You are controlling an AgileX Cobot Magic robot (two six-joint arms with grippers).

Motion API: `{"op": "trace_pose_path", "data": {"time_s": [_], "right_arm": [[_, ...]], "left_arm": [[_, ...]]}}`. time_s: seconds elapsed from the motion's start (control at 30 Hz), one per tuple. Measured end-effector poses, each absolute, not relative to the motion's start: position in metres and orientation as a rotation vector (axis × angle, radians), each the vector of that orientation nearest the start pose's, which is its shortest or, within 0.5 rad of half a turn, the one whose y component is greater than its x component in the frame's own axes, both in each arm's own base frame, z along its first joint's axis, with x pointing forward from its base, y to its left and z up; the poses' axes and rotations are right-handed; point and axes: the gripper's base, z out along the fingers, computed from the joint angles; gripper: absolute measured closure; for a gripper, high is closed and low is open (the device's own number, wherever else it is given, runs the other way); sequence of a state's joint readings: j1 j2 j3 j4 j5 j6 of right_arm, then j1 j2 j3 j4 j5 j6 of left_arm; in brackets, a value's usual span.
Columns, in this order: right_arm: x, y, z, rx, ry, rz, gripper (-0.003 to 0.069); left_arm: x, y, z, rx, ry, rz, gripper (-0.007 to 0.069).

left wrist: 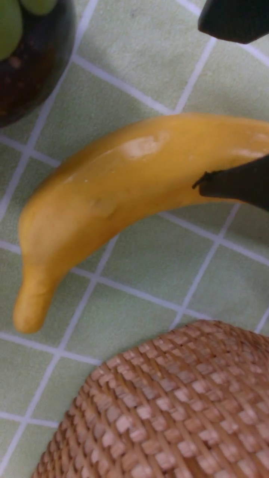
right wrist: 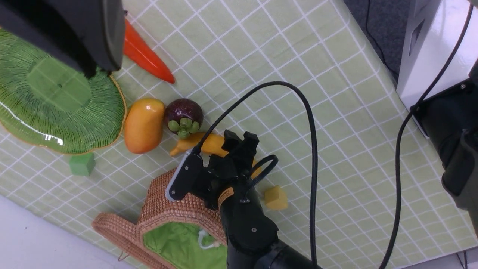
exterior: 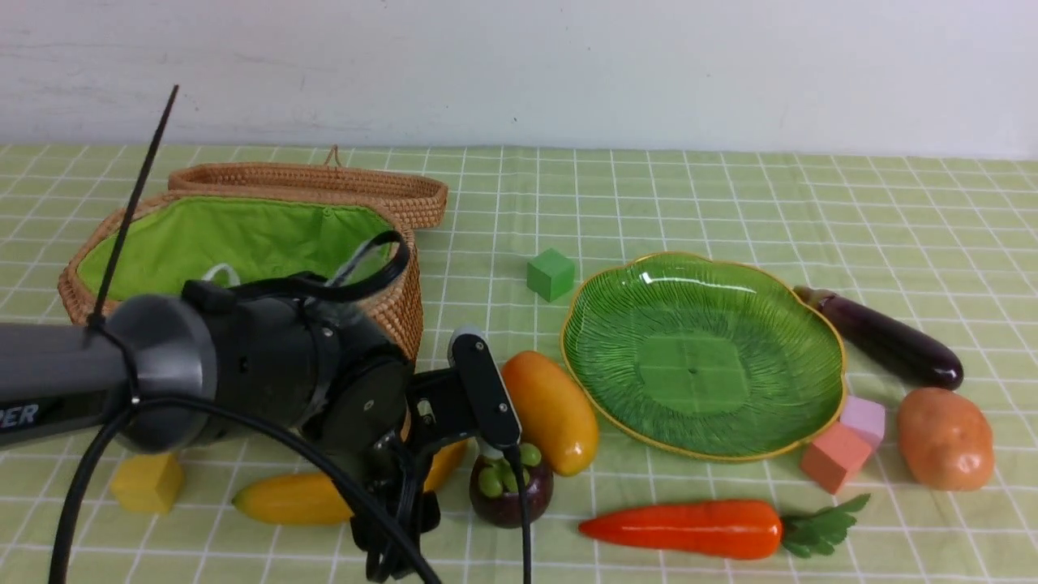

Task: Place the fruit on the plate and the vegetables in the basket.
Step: Use the left arm to grab a banana and put it into the right plate

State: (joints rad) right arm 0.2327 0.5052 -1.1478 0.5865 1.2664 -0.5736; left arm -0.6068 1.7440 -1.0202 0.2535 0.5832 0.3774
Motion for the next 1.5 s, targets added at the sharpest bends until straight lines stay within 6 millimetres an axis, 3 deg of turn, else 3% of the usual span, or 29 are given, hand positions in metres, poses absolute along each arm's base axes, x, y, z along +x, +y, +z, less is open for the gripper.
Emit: {"op": "trace_pose_path", "data": {"time_s": [0.23,0.33,0.37,0.73,0.93,1.17,1.23,1.33,1.5], "right_arm": [[0.001,0.050,0.441,-0.902,1.792,0.493,0.0616],[0.001,0.050,0.441,-0.901,1.793,0.494,0.0615],[0.001,0.050,0.441,-0.901,1.793,0.494,0.0615],[0.001,0.050,0.441,-0.901,1.793,0.494,0.0613],[0.001,0.049,0.441,-0.899,1.796,0.485,0.0607],[0.007,0.041,0.437,-0.791,1.889,0.411,0.0607],[0.011,0.035,0.435,-0.689,1.949,0.360,0.0606],[0.016,0.028,0.436,-0.571,1.967,0.309,0.0604],[0.020,0.021,0.438,-0.447,1.972,0.258,0.0601]], "left_arm": [[0.285,-0.182,0.166,1.547,2.327,0.195,0.0184],[0.285,-0.182,0.163,1.530,2.353,0.185,0.0243],[0.285,-0.182,0.163,1.517,2.363,0.182,0.0309],[0.277,-0.177,0.171,1.504,2.448,0.186,0.0311],[0.261,-0.171,0.209,1.395,2.481,0.094,0.0311],[0.243,-0.171,0.264,1.216,2.390,-0.104,0.0311],[0.247,-0.181,0.292,1.118,2.295,-0.218,0.0311],[0.262,-0.197,0.314,1.069,2.203,-0.313,0.0311],[0.297,-0.232,0.327,1.047,2.132,-0.458,0.0311]]}}
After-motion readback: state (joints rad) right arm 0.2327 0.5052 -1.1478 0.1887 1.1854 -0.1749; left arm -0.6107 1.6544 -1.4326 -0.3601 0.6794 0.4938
